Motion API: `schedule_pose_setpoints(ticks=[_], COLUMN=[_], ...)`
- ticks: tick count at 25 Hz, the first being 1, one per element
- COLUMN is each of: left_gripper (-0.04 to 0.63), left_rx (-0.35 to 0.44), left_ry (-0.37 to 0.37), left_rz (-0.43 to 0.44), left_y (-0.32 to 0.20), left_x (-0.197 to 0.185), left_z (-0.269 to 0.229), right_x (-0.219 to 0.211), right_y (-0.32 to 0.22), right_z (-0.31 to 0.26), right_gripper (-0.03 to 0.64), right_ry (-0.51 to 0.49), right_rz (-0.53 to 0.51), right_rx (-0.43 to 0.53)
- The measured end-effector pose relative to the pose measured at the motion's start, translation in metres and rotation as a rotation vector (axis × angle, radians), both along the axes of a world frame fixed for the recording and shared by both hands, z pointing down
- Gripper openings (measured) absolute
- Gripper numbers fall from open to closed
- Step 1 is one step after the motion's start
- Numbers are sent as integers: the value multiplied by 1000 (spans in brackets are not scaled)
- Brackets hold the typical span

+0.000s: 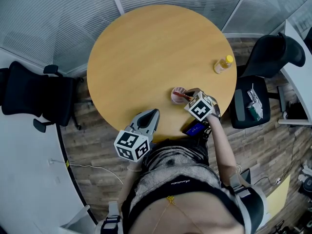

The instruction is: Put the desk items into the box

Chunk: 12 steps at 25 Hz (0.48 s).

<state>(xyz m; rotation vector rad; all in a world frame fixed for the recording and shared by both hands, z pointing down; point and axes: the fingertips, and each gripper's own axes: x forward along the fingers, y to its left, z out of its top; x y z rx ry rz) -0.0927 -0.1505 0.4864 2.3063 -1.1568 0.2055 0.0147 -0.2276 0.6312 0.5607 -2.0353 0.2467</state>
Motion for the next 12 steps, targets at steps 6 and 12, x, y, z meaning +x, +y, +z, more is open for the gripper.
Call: schedule_pose_setpoints(ticks=[6, 12], left_gripper=[18, 18], left_rx=[3, 0], left_ry=[1, 5], left_rz=[5, 30], left_y=[2, 5], left_x=[4, 13], left_z=[-1, -1], right_x=[5, 13], right_y=[3, 4], right_z=[-13, -26], right_gripper=[105, 107], right_ry=[-54, -99], right_rz=[41, 67], right_rx=[1, 32])
